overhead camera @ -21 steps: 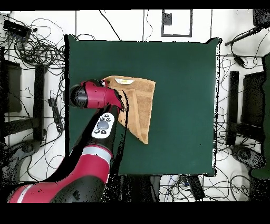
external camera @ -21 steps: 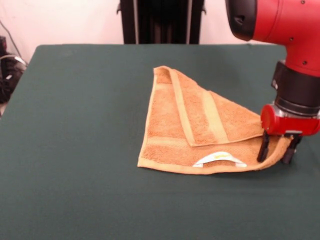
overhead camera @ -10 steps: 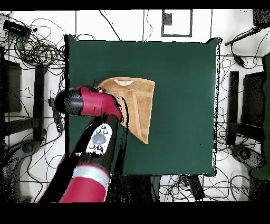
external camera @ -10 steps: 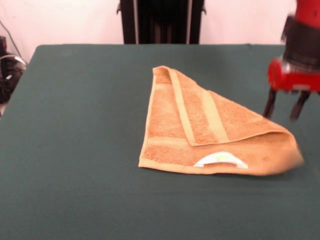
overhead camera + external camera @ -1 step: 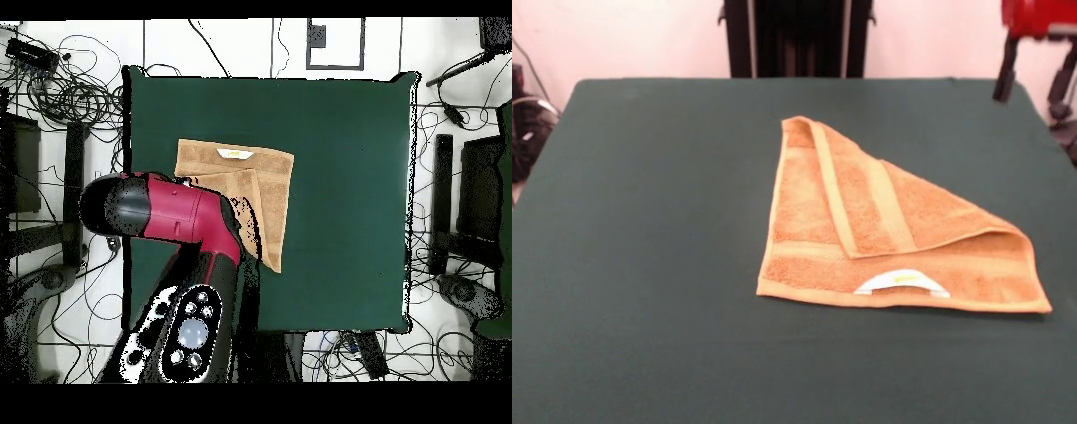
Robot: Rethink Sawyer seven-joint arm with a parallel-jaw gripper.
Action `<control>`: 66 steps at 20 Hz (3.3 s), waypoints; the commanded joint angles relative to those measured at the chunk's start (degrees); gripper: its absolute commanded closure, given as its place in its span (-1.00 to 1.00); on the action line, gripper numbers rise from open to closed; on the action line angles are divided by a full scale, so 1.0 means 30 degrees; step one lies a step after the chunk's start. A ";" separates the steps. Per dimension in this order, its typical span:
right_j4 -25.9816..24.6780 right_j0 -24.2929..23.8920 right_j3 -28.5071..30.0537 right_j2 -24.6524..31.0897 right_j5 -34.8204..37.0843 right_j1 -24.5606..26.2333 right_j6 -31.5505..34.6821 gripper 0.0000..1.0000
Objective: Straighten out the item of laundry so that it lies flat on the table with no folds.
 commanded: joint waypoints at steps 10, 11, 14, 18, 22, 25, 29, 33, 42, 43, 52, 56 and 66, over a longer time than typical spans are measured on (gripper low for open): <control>-0.0059 -0.1532 0.5741 0.2669 -0.3331 -0.0830 0.3425 -1.00; -0.0199 -0.1685 0.5852 0.2804 -0.3555 -0.0808 0.3208 -1.00; -0.0531 -0.2207 0.6150 0.3317 -0.4119 -0.0710 0.2632 -1.00; -0.0552 -0.2711 0.6307 0.3571 -0.4293 -0.0269 0.2879 -1.00; -0.0937 -0.3233 0.6325 0.3833 -0.4319 -0.0039 0.2615 -1.00; -0.1400 -0.3603 0.6572 0.4078 -0.4753 -0.0020 0.2131 -1.00; -0.2052 -0.4189 0.6284 0.4564 -0.5226 0.0413 0.1438 -1.00; -0.2894 -0.4723 0.5806 0.5047 -0.5520 0.0872 0.0999 -1.00; -0.3567 -0.5303 0.4916 0.5144 -0.4321 0.1637 0.1885 -1.00; -0.3650 -0.5411 0.4885 0.5185 -0.4301 0.1664 0.1875 -1.00; -0.4701 -0.6397 0.4931 0.5898 -0.4663 0.1796 0.1127 -1.00; -0.4732 -0.6856 0.5161 0.6308 -0.4346 0.1586 0.1375 -1.00; -0.5740 -0.7525 0.3352 0.6443 -0.2823 0.2253 0.0681 -1.00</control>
